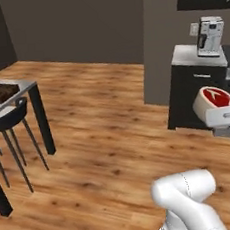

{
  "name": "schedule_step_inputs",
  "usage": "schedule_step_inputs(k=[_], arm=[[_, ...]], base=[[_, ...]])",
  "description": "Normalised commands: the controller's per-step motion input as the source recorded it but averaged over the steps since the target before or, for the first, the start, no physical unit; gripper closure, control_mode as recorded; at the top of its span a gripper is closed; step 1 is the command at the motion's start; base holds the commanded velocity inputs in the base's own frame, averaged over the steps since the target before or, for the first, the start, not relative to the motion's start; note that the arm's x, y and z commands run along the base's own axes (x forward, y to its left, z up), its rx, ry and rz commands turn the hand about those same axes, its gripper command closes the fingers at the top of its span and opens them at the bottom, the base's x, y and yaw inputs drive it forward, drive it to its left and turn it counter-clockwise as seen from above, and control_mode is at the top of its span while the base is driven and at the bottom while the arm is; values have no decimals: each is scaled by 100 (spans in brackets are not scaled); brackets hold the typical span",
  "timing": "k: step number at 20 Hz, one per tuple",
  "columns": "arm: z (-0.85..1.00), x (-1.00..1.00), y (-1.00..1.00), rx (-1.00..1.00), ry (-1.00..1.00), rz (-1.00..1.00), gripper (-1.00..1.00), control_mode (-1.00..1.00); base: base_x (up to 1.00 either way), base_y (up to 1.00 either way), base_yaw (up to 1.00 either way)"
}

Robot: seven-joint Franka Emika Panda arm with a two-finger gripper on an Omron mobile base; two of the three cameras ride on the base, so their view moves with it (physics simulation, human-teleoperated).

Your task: Gather the cucumber and squash from the fridge and place them on a tray on the dining counter. Then gather the steak and chicken drumstick from the fridge and place them on the other tray.

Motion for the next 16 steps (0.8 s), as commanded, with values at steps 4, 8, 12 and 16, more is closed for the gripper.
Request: schedule_step_inputs(k=[4,8,12,16], arm=[[0,0,0,0,0,0,100,100],[0,0,0,0,0,0,100,100],[0,0,0,0,0,0,100,100],[0,0,0,0,0,0,100,100]], base=[[100,-28,39],[100,-46,52],[100,-40,53],[100,-44,46]])
